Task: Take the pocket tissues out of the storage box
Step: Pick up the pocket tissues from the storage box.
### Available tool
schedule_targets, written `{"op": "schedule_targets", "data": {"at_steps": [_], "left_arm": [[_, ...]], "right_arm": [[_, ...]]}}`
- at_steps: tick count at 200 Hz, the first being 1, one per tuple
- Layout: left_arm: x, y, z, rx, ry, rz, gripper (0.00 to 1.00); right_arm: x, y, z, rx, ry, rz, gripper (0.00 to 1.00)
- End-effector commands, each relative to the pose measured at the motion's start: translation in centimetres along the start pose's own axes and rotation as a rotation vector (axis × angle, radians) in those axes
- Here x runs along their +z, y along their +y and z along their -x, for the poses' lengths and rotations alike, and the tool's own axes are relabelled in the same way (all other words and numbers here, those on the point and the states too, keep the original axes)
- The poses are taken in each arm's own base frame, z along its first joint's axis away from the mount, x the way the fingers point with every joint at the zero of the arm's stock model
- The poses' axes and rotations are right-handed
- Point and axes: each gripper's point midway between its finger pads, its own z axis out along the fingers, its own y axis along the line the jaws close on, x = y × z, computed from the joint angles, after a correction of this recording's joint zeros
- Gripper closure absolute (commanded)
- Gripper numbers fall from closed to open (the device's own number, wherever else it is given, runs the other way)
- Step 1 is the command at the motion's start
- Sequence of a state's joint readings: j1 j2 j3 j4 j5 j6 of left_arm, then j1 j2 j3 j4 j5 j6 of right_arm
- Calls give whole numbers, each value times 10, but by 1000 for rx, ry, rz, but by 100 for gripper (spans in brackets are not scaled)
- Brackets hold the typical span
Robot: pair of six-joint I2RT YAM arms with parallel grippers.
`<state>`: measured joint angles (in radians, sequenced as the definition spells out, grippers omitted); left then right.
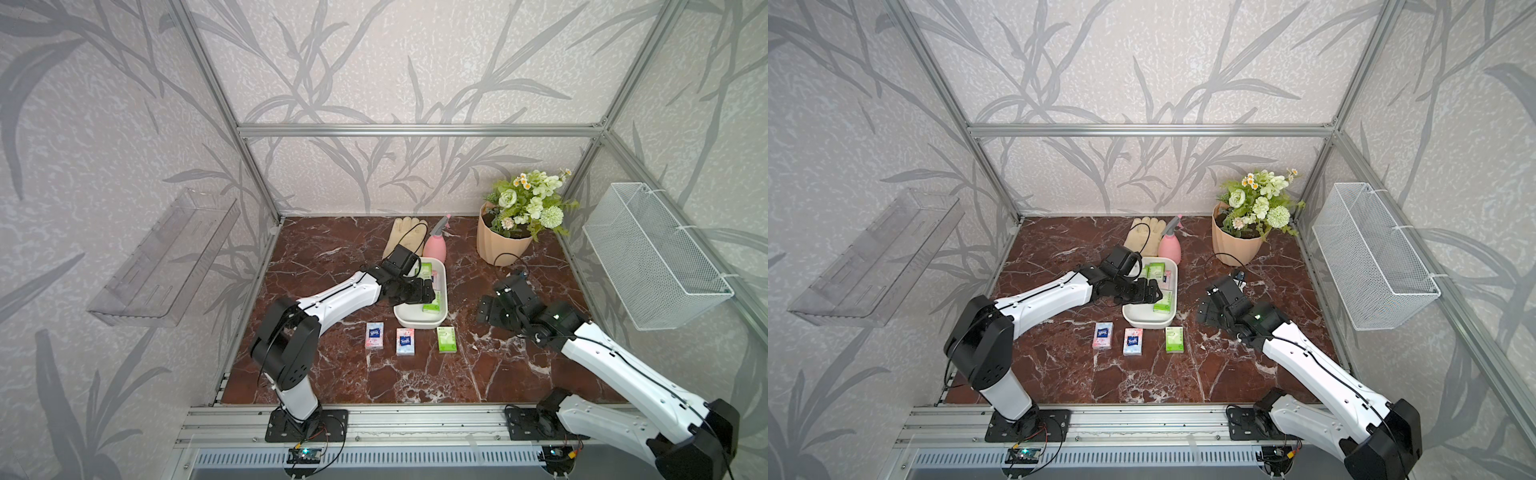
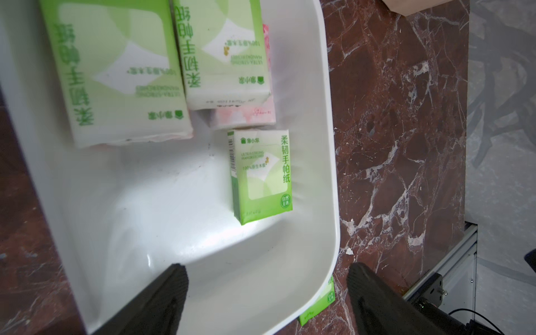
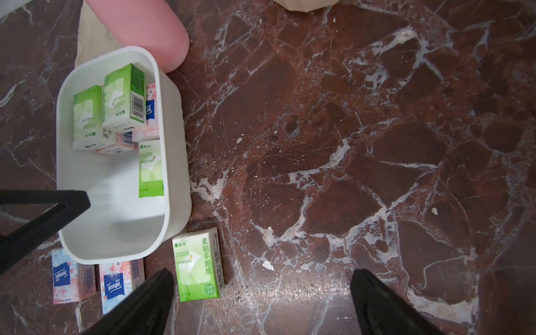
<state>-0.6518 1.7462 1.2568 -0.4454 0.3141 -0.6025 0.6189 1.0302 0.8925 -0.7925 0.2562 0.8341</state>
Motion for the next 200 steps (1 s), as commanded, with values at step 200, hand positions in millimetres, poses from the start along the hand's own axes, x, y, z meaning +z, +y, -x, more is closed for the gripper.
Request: {"op": "schedule_targets", "data": {"at_steps": [200], "left_arm": [[75, 27, -11, 44, 164, 208, 18]], "right_arm": [[-8, -27, -4, 20, 9, -40, 1]]}}
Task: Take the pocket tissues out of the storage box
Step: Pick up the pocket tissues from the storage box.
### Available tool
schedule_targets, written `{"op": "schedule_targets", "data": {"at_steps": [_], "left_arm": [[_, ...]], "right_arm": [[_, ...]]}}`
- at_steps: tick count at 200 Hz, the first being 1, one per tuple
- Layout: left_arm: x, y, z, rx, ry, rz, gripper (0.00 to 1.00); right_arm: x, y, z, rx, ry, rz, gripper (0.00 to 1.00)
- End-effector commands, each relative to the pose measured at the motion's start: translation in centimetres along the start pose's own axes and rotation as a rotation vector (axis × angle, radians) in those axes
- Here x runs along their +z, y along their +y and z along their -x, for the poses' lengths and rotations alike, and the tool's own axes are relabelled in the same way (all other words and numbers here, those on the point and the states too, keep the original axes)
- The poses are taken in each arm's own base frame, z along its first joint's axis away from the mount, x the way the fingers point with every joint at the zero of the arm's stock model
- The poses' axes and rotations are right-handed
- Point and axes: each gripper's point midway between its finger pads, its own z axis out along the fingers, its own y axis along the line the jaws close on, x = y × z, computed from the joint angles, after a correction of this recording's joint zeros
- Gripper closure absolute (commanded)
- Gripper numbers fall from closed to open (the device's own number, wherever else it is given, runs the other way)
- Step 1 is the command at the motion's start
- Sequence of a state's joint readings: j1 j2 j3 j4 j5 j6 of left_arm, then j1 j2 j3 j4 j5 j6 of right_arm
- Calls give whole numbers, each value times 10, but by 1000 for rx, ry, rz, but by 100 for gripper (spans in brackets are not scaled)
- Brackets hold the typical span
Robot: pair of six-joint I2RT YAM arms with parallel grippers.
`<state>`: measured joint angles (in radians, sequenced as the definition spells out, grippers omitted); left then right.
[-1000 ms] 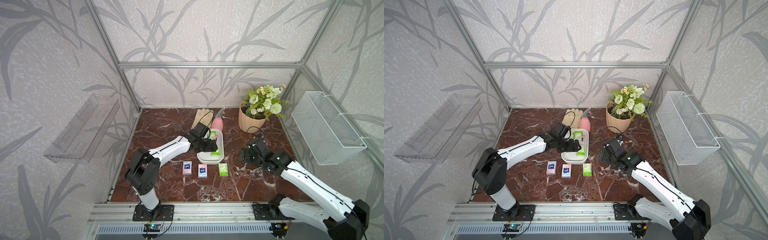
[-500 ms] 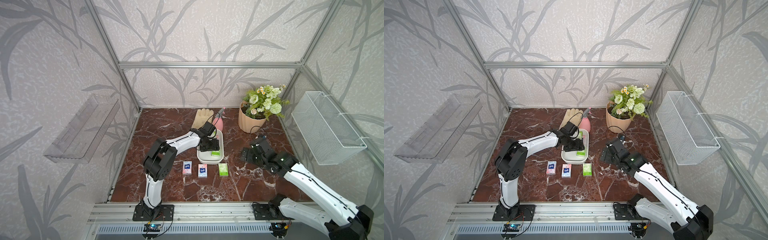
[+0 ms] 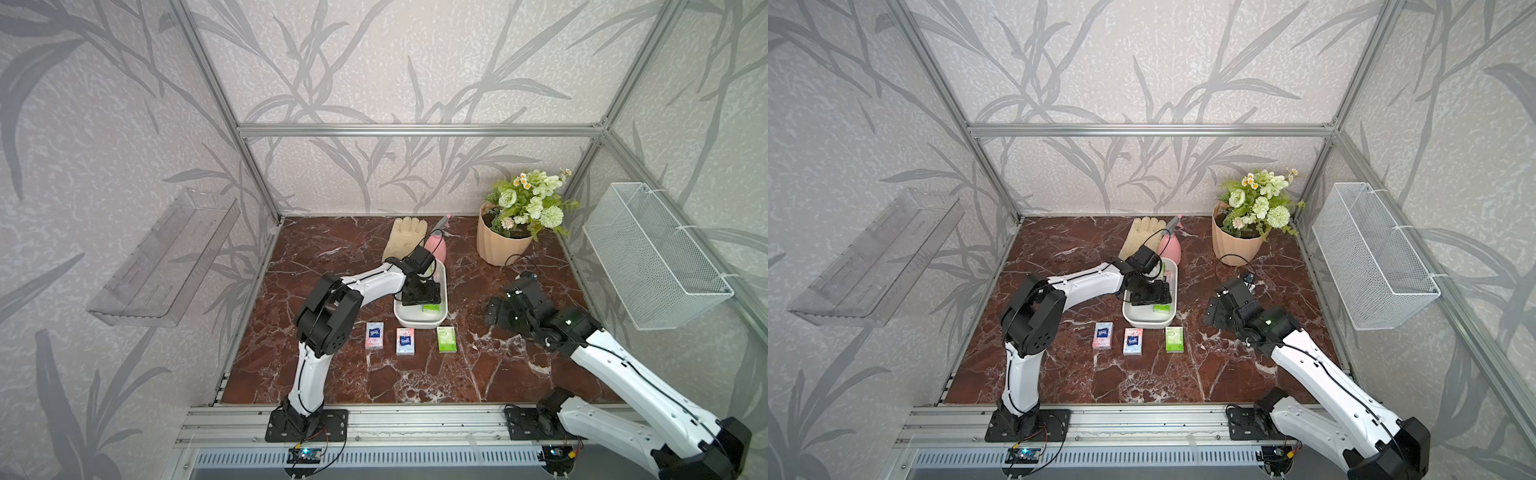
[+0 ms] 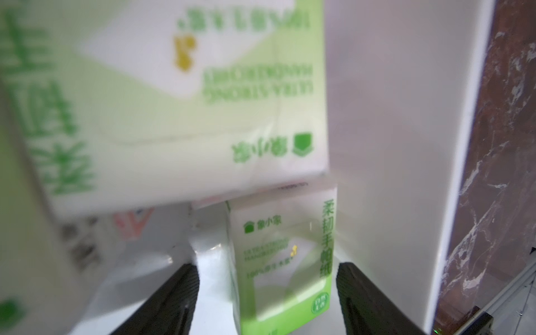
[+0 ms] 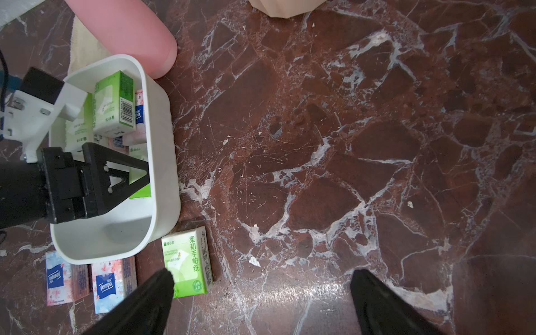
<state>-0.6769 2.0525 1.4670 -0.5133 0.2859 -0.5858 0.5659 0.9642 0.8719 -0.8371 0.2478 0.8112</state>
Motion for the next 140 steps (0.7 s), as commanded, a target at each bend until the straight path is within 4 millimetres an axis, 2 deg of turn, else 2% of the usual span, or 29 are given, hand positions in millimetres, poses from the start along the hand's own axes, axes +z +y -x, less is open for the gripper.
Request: {"op": "schedule_targets", "data": {"at_steps": [1, 65, 93, 121, 140], "left_arm": [[2, 12, -11, 41, 35, 105, 18], [1, -3, -19, 130, 46, 160, 14], [5, 0, -17, 169, 48, 223, 14], [16, 7, -14, 180, 63, 276, 26], [16, 11, -9, 190, 55, 307, 35]], "right_arm": [[0, -7, -5, -2, 16, -19, 1], [6, -8, -7, 7, 31, -30, 1], [4, -8, -6, 9, 30, -30, 1], [4, -7, -6, 25, 25, -19, 1], [2, -4, -3, 37, 14, -4, 1]]}}
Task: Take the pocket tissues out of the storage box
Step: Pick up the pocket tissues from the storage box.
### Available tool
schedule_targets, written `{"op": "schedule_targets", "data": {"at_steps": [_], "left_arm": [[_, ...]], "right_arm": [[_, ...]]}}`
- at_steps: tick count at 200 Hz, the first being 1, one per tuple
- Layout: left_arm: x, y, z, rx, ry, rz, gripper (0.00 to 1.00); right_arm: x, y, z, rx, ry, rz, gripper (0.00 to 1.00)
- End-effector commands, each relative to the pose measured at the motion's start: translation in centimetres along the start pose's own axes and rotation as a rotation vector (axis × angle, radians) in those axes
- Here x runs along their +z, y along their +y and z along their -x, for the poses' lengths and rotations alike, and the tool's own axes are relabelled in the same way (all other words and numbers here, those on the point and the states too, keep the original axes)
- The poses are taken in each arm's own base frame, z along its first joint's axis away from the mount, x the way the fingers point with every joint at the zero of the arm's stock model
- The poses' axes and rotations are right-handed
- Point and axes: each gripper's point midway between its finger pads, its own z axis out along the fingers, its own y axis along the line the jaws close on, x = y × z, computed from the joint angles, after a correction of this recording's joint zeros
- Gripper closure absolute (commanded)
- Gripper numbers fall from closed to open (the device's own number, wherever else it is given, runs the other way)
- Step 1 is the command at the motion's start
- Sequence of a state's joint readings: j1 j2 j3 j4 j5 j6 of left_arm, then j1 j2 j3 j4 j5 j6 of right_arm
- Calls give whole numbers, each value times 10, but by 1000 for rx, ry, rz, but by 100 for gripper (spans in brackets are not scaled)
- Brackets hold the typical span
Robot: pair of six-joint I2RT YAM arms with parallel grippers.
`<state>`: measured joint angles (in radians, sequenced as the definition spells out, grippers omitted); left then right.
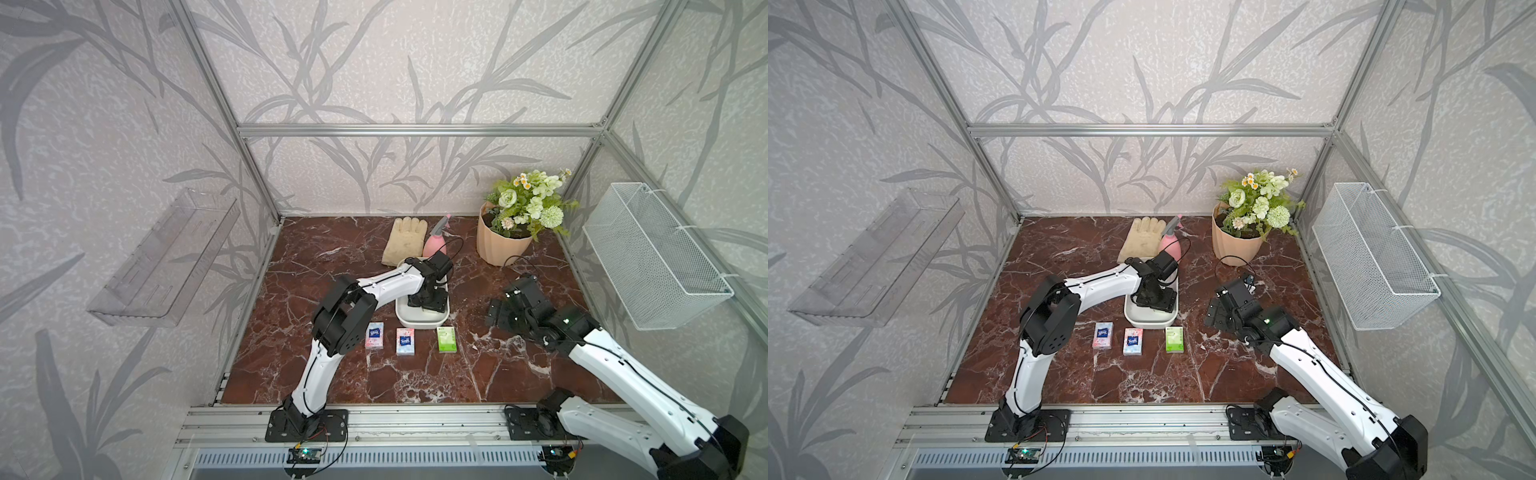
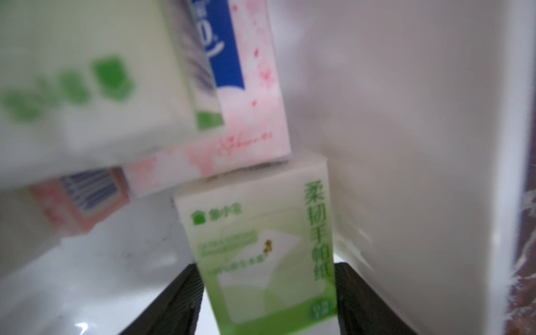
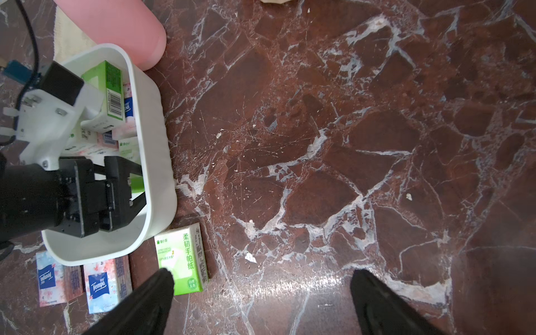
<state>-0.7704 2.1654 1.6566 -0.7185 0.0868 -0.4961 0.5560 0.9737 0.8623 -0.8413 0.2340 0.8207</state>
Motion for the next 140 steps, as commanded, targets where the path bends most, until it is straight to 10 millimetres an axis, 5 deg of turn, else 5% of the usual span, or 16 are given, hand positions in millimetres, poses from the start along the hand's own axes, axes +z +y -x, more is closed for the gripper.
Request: {"op": "schedule_targets", "data": {"at_steps": [1, 71, 140], "left_arm": [[7, 14, -4, 30, 26, 90, 35], [-24, 4, 6, 7, -32, 34, 48], [-92, -1, 7, -72, -148, -55, 48]], "right_arm": [[-3, -1, 1, 24, -9, 9, 1], [-9, -11, 2, 24, -29, -16, 1], [-19, -32, 24, 95, -64, -49, 1]]}}
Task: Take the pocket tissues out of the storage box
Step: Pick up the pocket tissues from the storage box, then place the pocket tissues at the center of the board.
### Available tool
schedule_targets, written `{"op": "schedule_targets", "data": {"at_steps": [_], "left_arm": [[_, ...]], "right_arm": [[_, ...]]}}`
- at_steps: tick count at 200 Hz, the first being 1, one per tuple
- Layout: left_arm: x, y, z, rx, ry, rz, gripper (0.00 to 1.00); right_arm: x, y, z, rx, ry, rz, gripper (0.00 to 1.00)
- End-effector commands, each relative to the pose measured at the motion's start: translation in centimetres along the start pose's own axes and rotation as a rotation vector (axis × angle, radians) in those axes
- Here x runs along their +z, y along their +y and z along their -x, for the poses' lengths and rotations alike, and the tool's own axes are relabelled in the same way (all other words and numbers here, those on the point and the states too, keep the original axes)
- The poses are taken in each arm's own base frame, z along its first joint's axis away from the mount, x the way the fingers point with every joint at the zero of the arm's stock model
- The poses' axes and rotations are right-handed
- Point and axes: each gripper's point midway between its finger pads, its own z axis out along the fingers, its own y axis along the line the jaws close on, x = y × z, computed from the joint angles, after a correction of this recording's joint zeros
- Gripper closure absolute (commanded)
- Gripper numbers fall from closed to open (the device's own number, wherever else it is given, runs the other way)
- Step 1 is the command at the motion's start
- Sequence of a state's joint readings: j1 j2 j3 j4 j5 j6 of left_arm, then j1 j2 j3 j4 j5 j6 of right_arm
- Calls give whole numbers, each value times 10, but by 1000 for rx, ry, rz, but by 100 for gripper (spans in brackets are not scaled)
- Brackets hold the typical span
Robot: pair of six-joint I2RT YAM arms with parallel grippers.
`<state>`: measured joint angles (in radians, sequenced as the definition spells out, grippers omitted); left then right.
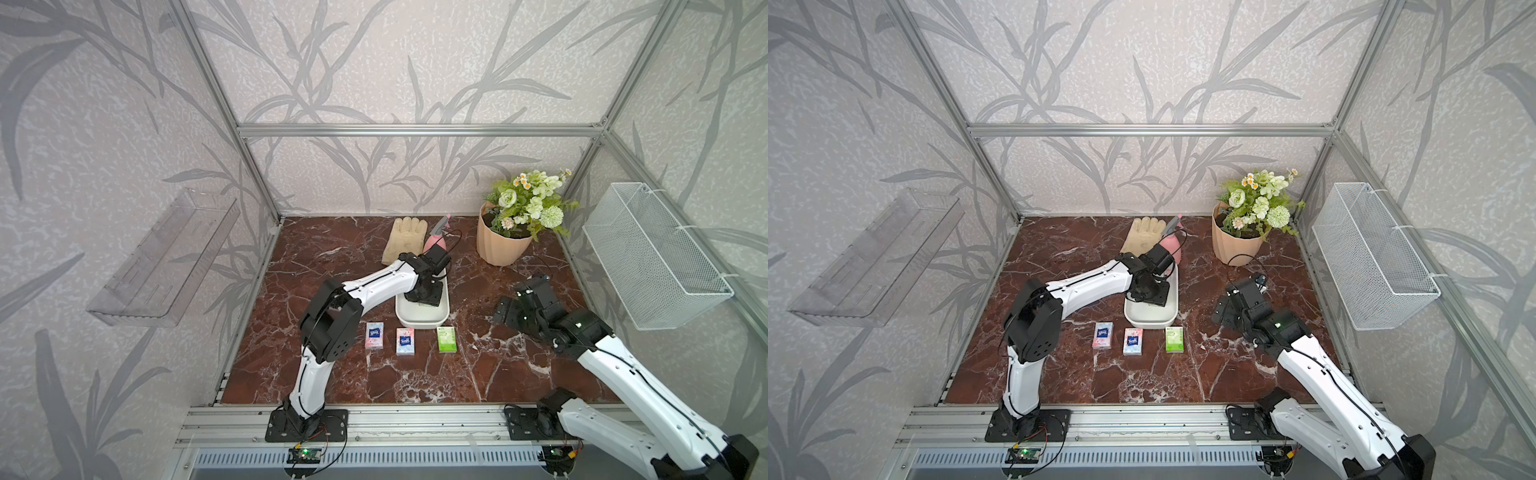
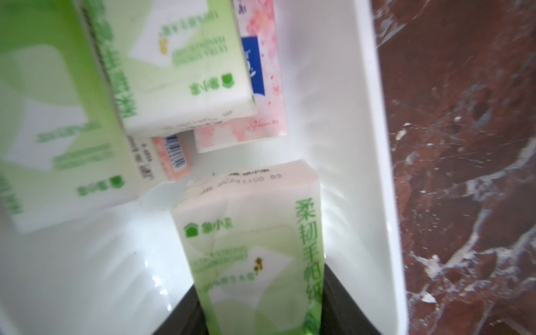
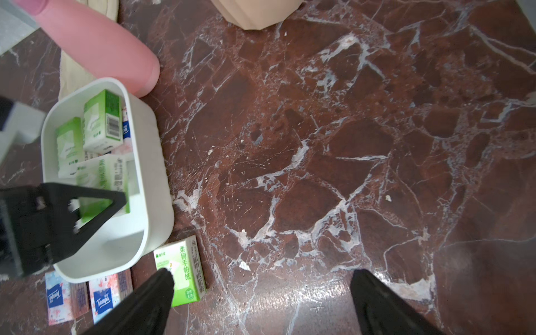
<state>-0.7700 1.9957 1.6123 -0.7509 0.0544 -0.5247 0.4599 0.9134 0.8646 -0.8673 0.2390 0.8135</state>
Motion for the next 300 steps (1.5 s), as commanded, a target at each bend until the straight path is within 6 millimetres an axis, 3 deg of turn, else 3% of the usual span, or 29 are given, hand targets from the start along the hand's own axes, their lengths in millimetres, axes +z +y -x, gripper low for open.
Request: {"op": "schedule_targets", "data": {"at_steps": [1, 33, 77, 126, 160, 196, 245, 300], "left_arm": [[-33, -3, 3, -46, -53, -38, 48], [-57, -16, 6, -121, -97, -131, 48], [-73, -69, 5, -173, -128, -294, 51], [-55, -137, -21, -185, -69, -412, 52], [-38, -167, -34, -220, -45, -440, 52], [-8, -170, -54, -274, 4, -396, 52], [37, -172, -79, -345, 108, -349, 53], [54, -168, -91, -361, 170, -301, 51]], "right_arm": [[-8, -10, 10, 15, -14, -24, 1], [-10, -21, 22, 58, -31, -46, 1], [-17, -36, 39, 70, -77, -82, 1], [-45, -49, 64, 119, -169, -130, 1], [-63, -53, 75, 96, -194, -162, 1], [-77, -57, 84, 98, -232, -175, 1], [-79, -57, 88, 81, -229, -187, 1], [-76, -60, 86, 73, -231, -197, 1]]}}
